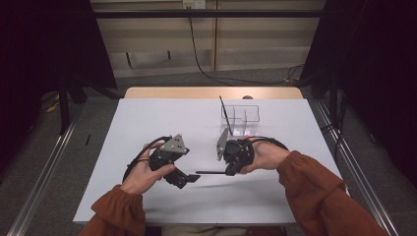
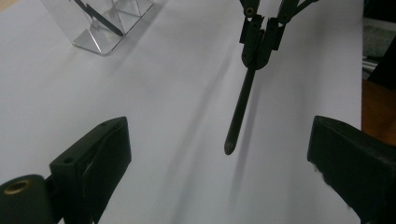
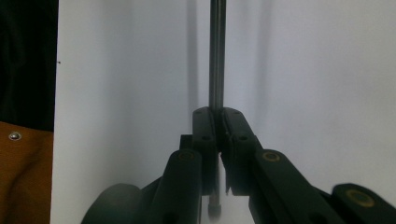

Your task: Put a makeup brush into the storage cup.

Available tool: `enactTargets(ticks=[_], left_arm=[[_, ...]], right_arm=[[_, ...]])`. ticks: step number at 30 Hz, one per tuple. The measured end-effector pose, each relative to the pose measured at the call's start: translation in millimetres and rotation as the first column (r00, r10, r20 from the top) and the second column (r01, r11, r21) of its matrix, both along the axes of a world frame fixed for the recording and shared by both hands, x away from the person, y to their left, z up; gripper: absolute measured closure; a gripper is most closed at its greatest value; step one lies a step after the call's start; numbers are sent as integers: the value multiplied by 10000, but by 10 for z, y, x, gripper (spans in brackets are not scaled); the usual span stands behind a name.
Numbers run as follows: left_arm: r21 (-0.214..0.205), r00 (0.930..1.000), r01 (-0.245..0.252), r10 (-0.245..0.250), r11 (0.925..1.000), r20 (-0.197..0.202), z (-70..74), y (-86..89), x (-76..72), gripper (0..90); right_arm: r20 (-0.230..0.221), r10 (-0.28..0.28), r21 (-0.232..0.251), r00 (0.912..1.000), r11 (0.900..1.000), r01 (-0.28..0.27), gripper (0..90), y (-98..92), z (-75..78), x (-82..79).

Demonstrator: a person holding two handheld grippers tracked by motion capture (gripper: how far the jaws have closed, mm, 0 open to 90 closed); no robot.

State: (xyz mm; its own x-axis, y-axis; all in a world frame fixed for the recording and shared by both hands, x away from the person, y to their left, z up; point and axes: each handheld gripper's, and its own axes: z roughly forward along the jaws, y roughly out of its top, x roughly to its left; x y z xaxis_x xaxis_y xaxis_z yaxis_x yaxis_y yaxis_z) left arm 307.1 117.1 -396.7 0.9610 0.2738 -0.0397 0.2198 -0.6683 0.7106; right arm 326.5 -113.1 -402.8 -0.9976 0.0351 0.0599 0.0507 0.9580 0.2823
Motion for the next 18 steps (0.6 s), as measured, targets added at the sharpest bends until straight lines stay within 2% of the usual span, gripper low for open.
enactTargets(ticks=[3, 6, 9, 11, 12, 14, 16, 18], left_arm=[[375, 9999, 119, -116, 9992, -91, -18, -69, 1, 64], [529, 9986, 282, -257, 9982, -470, -53, -137, 9, 73], [903, 9974, 556, -512, 9944, -500, -102, -196, 2, 74], [1059, 9971, 399, -328, 9936, -683, -108, -231, 7, 86], [1123, 9973, 399, -327, 9929, -653, -106, -249, 6, 89], [1346, 9961, 645, -557, 9888, -680, -98, -282, 8, 104], [1523, 9922, 972, -837, 9835, -927, -88, -311, 23, 98], [1672, 9908, 1078, -921, 9800, -990, -78, -331, 45, 179]], right_arm=[[-62, -52, -110, 10000, 9999, 51, 847, 7, 7, -7], [-80, -62, -91, 9999, 9999, 61, 847, 6, 7, -2], [-45, -43, -95, 10000, 9999, 43, 847, 5, -7, -4], [-63, 1, -71, 10000, 10000, -1, 847, 9, -24, 3], [-20, 20, -127, 10000, 9999, -20, 847, 15, -30, 4], [-84, 54, -137, 9999, 9999, -55, 847, 28, -38, 2], [-67, 110, -112, 9999, 9999, -111, 847, 39, -40, 7], [-49, 110, -141, 9999, 9998, -111, 846, 39, -44, 5]])
